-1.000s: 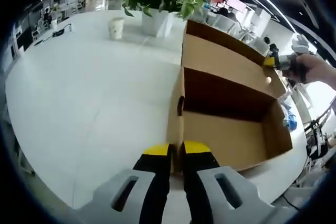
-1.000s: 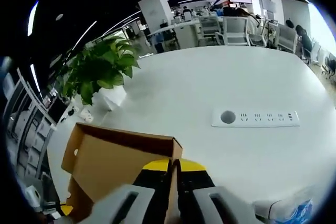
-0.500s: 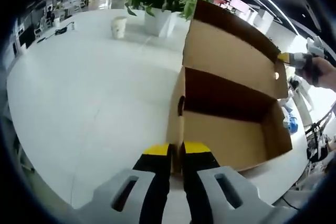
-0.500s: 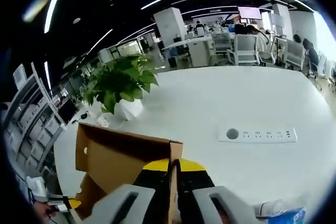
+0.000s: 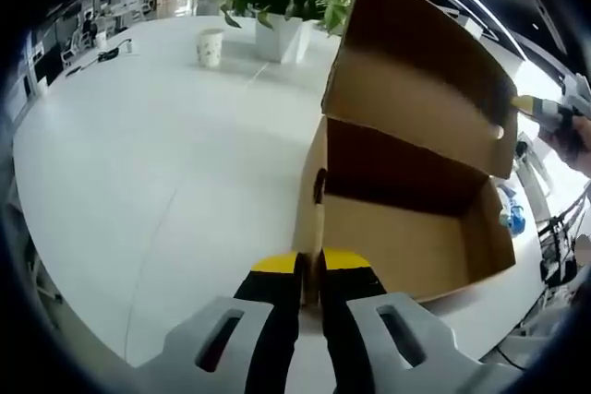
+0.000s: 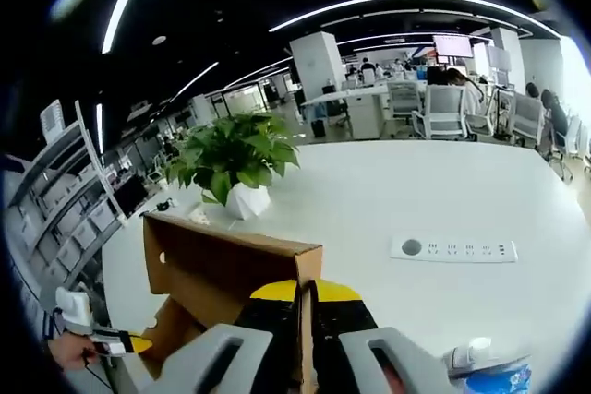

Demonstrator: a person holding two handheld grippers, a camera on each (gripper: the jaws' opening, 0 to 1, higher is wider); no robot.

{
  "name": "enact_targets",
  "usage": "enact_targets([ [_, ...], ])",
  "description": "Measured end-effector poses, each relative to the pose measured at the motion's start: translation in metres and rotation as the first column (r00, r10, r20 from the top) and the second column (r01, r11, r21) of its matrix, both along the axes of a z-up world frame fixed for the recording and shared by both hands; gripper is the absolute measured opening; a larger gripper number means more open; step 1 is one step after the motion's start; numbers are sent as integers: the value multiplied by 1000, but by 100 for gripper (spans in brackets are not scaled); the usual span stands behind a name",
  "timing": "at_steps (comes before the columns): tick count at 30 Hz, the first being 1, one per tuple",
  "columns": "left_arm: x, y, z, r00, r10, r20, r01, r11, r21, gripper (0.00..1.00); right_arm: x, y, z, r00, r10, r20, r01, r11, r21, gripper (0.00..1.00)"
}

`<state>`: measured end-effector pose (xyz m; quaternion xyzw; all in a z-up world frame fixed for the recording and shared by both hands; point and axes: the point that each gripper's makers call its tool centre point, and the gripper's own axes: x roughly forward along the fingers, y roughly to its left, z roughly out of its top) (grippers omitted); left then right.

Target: Operate the shoe box by opening the lid, removing the specified soft item, and placing it in the target area until the item is outside and the box remains undamaged.

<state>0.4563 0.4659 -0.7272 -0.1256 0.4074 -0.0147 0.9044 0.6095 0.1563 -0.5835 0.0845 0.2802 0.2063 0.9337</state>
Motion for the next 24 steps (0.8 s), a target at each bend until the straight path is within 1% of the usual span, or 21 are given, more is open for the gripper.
enact_targets([
  [4,0,0,0,1000,-1,-3,1,1000,0,6,-8,1,5,1000,18,22,-18,1000,-21,0],
  [10,1,0,0,1000,-6,-1,6,1000,11,6,-23,2,10,999,4,40,-4,1000,-2,0],
  [15,1,0,0,1000,-7,0,7,1000,14,6,-36,2,13,998,-3,60,3,1000,1,0],
  [24,1,0,-1,1000,-2,2,2,1000,5,6,-59,3,14,996,-19,82,18,1000,12,0],
])
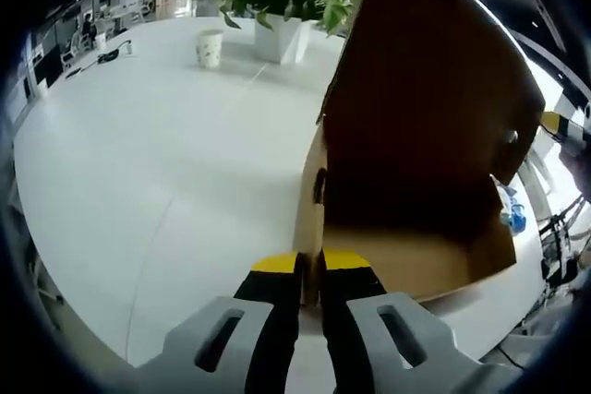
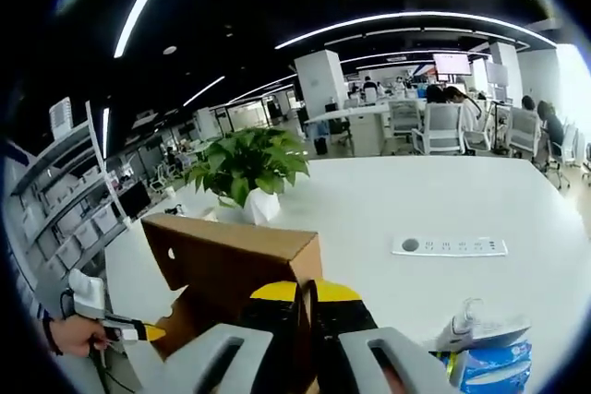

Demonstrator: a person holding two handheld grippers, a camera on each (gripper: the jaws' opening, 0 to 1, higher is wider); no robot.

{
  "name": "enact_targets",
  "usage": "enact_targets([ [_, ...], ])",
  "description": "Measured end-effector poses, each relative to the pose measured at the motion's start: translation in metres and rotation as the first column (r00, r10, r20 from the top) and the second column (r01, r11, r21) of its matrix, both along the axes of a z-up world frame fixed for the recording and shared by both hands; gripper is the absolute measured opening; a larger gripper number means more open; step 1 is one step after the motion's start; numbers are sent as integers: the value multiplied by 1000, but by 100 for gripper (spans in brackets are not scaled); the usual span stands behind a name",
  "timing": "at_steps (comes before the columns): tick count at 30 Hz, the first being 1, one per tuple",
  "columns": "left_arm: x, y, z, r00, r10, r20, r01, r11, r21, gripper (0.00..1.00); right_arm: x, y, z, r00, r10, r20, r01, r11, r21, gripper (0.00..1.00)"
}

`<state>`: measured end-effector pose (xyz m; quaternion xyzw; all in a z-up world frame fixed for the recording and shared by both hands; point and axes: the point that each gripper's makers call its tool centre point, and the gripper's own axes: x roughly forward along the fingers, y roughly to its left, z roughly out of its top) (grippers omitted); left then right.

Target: Operate the shoe box by opening the lid, removing the specified soft item, and placing it in the target area until the item is outside and the box remains undamaged.

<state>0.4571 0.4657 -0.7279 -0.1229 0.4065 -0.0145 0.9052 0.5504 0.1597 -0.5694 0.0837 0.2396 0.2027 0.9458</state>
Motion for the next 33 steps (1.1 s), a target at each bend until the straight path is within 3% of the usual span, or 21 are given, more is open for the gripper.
enact_targets([
  [16,-1,-1,0,1000,-15,-1,15,1000,-2,6,-28,2,-3,999,-40,30,40,999,15,0],
  [33,-2,0,0,1000,-22,1,22,999,-26,7,-57,1,-18,997,-44,64,44,999,6,0],
])
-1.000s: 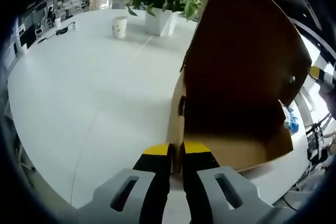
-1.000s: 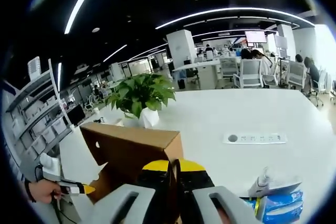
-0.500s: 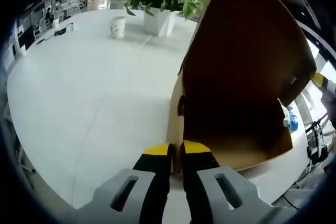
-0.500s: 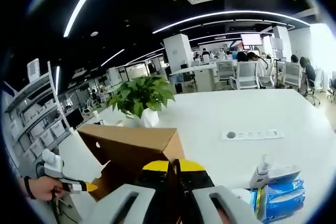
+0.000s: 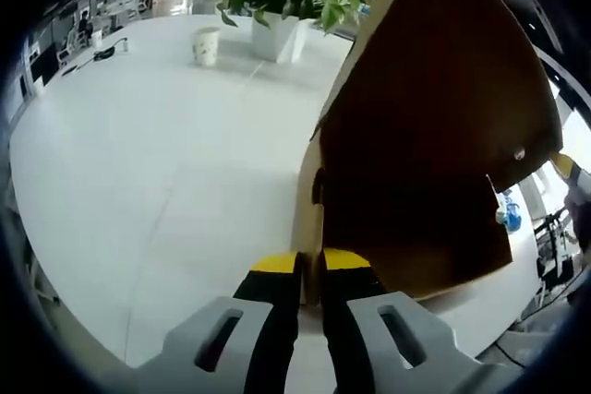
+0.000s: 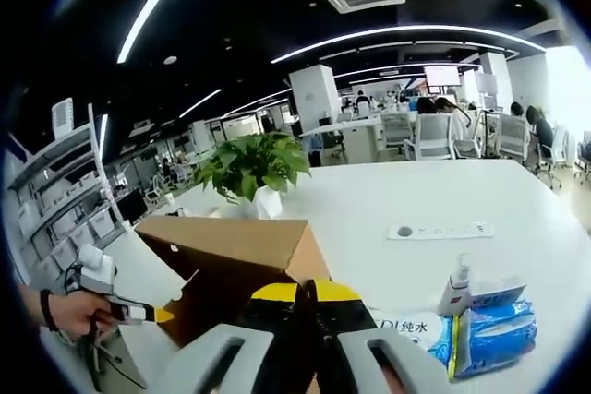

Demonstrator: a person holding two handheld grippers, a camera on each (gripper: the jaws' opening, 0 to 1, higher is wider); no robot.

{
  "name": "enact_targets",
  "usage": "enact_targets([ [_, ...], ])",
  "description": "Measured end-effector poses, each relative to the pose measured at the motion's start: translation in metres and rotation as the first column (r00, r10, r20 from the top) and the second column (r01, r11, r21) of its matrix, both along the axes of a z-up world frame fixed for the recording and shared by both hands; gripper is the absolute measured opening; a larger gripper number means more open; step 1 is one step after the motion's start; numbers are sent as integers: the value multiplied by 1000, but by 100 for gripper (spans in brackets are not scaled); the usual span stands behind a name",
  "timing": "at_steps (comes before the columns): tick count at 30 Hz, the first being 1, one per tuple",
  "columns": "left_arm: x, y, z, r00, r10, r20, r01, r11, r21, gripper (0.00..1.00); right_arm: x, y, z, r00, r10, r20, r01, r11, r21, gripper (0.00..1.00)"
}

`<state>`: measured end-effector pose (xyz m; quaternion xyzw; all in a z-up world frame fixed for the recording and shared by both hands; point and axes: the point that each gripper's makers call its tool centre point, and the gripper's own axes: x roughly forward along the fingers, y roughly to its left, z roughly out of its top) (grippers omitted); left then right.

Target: Operate the shoe box by opening the lid, removing the specified soft item, and placing it in the target area until the item is outside and the box remains undamaged.

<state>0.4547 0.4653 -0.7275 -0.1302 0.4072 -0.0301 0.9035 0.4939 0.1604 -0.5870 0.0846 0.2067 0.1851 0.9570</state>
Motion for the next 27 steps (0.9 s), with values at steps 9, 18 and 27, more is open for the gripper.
enact_targets([
  [9,0,-1,0,1000,-10,-1,10,1000,-13,7,-16,-1,-9,1000,-3,10,3,1000,4,0],
  [18,-11,-9,7,1000,-28,0,28,999,-25,7,-32,-1,-18,1000,-24,16,23,1000,21,0],
  [27,-14,-10,9,999,-38,4,38,999,-27,8,-45,-1,-28,1000,-28,11,28,999,19,0],
])
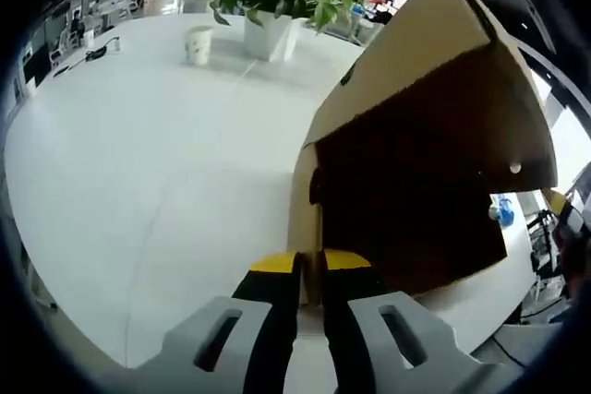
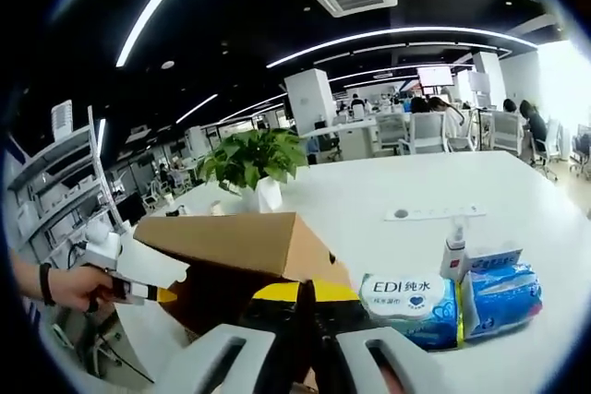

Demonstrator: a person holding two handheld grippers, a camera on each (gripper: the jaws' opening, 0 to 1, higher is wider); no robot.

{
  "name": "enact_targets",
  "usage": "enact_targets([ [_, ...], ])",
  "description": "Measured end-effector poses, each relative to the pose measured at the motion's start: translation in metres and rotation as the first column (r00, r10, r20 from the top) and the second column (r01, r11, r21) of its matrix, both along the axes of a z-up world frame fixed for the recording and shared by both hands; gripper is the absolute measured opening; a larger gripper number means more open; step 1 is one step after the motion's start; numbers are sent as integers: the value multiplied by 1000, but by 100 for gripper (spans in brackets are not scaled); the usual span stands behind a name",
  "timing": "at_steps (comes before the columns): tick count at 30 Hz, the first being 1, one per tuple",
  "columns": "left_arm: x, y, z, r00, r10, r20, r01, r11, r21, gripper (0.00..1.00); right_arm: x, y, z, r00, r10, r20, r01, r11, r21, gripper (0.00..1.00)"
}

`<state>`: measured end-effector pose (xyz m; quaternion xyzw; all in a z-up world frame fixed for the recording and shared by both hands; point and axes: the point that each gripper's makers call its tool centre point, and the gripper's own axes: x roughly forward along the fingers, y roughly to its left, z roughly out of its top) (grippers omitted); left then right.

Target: Operate the shoe box by opening the lid, removing the specified soft item, and placing it in the target area until the item is outside and the box remains undamaged.

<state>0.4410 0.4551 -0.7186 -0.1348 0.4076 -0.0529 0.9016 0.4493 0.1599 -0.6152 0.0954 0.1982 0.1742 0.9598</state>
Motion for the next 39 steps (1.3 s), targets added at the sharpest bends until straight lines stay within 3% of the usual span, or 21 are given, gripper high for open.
enact_targets([
  [7,1,1,0,1000,-3,3,3,1000,-13,8,-6,1,-8,1000,7,-5,-7,1000,-13,0],
  [25,2,2,0,1000,-16,5,16,1000,-27,8,-33,-5,-46,996,-12,-90,16,999,35,0],
  [39,0,2,4,999,-39,23,39,999,-4,8,-40,-2,-54,992,1,-124,7,998,66,0],
])
